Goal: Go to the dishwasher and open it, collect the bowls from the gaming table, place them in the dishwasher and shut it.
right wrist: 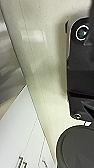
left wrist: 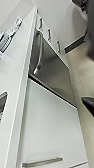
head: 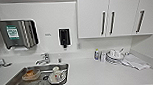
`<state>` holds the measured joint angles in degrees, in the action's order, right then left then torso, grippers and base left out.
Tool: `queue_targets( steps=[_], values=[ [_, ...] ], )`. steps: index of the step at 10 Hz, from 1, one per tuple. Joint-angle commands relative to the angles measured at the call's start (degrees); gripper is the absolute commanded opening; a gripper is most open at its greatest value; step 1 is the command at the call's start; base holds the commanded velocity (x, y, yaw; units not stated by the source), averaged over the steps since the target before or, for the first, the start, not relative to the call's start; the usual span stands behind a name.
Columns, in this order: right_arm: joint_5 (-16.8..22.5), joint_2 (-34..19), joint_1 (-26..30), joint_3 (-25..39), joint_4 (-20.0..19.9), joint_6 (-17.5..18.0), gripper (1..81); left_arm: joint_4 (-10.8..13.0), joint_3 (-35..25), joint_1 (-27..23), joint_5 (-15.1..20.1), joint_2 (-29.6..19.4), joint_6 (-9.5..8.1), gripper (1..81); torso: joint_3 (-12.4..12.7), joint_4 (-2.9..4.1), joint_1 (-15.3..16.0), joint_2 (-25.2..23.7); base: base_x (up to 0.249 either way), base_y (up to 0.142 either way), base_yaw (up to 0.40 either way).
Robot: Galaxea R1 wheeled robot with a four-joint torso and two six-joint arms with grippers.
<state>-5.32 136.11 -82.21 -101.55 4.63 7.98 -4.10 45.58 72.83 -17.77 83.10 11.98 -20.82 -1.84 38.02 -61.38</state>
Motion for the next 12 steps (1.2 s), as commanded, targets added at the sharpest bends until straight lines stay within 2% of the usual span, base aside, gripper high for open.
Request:
queue_targets(
  steps=[1,2,4,7,8,9,12],
  values=[
    [2.33,-2.48,4.73,1.71,-0.85,0.1,81.1,2.25,-5.69,-5.27,2.21,-3.48,0.5,81.1,-1.25,0.0,3.5,-5.4,0.0,0.0,0.0],
    [2.33,-2.48,4.99,1.89,-0.77,0.1,81.1,1.72,-4.45,-6.59,2.22,-1.88,0.5,81.1,-5.39,0.0,4.79,-7.48,0.0,0.0,0.0],
    [2.33,-2.74,5.34,2.59,-0.77,0.1,81.1,0.32,-4.0,-8.87,5.46,-1.08,0.5,81.1,-6.35,0.0,6.56,-10.47,0.0,0.0,0.0],
    [2.24,-3.01,5.34,2.85,-0.77,0.1,81.1,0.23,-6.38,-11.87,6.17,-4.07,0.32,81.1,-10.74,0.0,10.01,-15.83,0.0,0.0,0.0],
    [2.24,-3.01,5.52,2.86,-0.77,0.1,81.1,0.15,-6.47,-12.48,6.69,-4.25,0.15,81.1,-7.96,0.0,11.32,-17.9,0.0,0.0,0.0],
    [2.33,-2.92,5.7,2.86,-0.77,0.1,81.1,-0.03,-6.47,-13.19,7.49,-4.34,0.15,81.1,-8.92,0.0,12.09,-18.95,0.0,0.0,0.0],
    [2.33,-2.92,6.13,2.95,-0.85,0.1,81.1,0.32,-8.22,-15.21,7.58,-5.4,-0.03,81.1,-9.77,0.0,15.39,-24.16,0.0,0.0,0.0]
  ],
)
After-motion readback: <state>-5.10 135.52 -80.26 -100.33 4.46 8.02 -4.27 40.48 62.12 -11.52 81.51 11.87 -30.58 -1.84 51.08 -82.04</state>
